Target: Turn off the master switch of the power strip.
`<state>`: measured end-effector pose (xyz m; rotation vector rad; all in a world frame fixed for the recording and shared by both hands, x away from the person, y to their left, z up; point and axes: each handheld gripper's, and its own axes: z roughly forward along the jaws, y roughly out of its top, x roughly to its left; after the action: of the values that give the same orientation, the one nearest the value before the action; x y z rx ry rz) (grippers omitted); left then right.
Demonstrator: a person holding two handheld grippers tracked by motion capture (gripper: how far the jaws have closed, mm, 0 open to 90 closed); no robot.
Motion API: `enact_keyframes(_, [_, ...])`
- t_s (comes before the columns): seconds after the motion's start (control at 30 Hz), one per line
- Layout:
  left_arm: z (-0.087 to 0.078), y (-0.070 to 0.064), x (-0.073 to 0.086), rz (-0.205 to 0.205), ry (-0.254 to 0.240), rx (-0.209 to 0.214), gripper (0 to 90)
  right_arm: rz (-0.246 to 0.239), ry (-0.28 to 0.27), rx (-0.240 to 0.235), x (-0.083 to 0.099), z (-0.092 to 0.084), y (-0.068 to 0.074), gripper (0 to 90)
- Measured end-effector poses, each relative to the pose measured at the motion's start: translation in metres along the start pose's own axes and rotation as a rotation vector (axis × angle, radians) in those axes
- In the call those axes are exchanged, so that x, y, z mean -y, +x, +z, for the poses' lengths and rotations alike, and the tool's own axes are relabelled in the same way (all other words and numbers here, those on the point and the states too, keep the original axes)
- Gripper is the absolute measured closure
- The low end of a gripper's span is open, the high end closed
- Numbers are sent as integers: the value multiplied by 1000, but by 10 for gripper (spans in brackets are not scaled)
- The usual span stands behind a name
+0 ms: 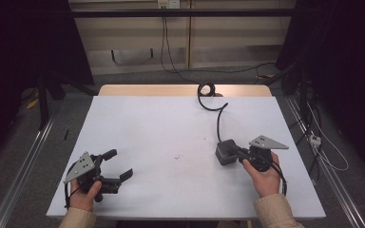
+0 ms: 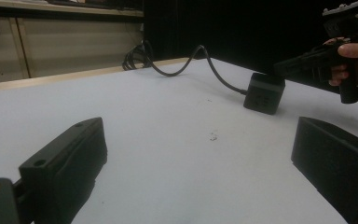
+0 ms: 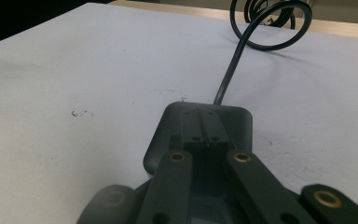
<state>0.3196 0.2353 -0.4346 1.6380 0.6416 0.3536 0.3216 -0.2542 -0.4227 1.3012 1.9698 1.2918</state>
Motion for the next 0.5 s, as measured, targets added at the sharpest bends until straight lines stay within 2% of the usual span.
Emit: enact_keyframes(0.5, [0, 0, 0, 5, 1, 1, 29, -6, 6, -1, -2, 1, 1, 900])
